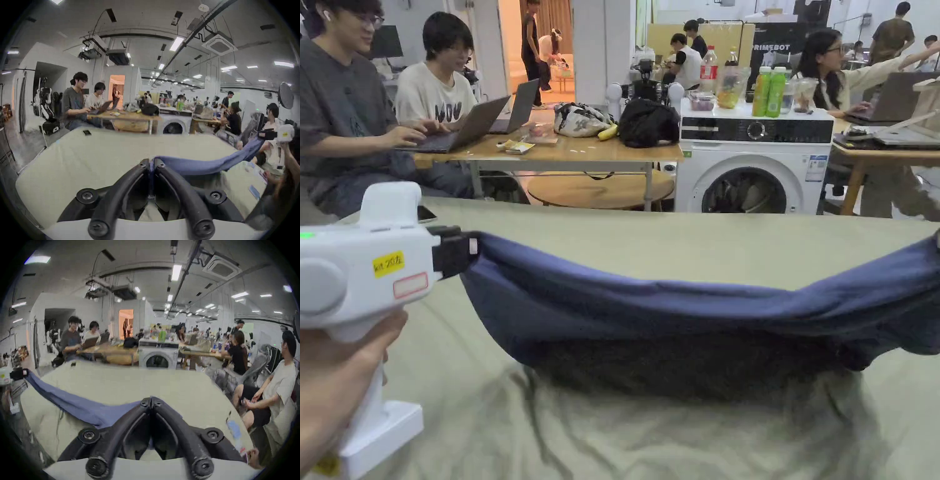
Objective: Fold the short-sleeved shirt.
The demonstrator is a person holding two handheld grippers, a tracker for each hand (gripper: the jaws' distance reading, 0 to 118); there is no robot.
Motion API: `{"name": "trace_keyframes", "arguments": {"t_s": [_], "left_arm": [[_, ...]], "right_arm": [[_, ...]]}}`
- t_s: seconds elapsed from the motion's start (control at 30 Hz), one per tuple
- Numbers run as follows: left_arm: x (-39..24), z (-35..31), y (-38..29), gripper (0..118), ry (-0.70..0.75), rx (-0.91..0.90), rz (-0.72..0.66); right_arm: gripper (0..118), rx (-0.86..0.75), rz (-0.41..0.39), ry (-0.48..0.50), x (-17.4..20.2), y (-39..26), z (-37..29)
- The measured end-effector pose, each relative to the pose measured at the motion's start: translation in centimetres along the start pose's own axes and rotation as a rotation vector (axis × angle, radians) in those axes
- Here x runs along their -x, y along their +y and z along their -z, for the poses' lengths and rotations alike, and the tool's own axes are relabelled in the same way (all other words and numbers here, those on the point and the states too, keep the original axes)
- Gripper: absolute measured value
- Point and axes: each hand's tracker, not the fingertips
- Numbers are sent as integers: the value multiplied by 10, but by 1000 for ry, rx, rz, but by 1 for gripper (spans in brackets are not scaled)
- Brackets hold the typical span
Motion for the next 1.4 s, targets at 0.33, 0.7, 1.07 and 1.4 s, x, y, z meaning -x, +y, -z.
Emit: {"name": "trace_keyframes", "arguments": {"t_s": [0.33,0.7,1.07,1.4], "left_arm": [[-6,-67,-182,0,-13,298,-98],[11,-75,-197,84,68,219,-113],[-87,-48,-130,85,-2,26,102],[-115,-20,-132,0,1,80,93]], "right_arm": [[0,318,184,26,2,-207,-72],[86,227,230,12,-11,-253,-92],[86,29,60,86,78,-187,-71],[0,70,83,117,127,-190,-42]]}}
